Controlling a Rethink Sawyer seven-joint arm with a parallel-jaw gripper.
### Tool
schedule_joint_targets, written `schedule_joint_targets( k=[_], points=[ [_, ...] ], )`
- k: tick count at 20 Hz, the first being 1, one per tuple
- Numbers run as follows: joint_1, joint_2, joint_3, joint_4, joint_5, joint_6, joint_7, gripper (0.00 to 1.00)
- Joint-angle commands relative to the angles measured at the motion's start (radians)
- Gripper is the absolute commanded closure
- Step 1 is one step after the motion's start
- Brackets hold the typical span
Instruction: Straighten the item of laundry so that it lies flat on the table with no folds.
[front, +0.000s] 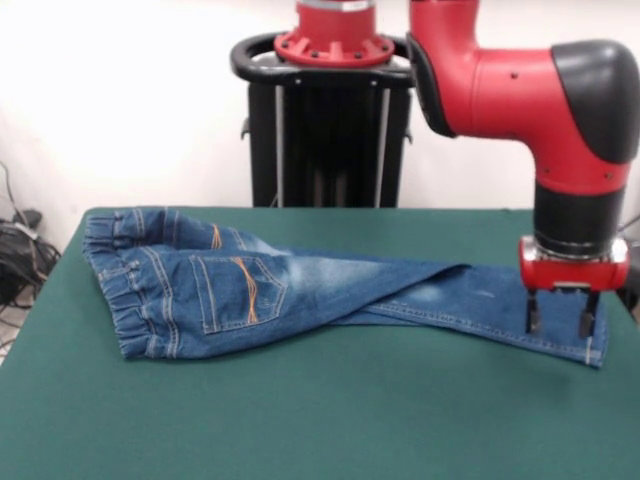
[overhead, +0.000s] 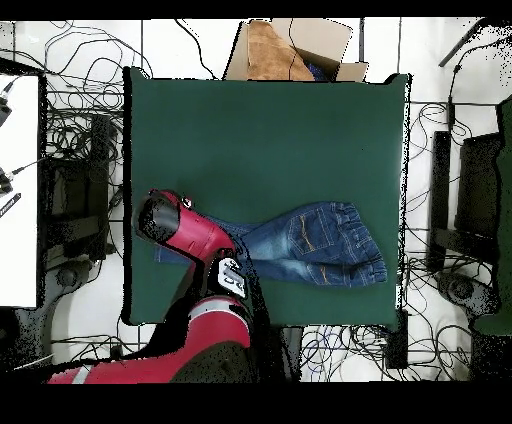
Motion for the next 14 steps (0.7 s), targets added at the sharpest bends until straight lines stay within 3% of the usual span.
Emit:
schedule_joint_targets(
  k=[1, 9, 14],
  points=[
    [-0.034, 0.062, 0.153, 0.018, 0.051, -0.077, 0.338, 0.00],
    [-0.065, 0.101, 0.199, 0.010, 0.037, -0.123, 0.333, 0.00],
    [-0.050, 0.121, 0.174, -0.009, 0.055, -0.094, 0.317, 0.00]
  ],
)
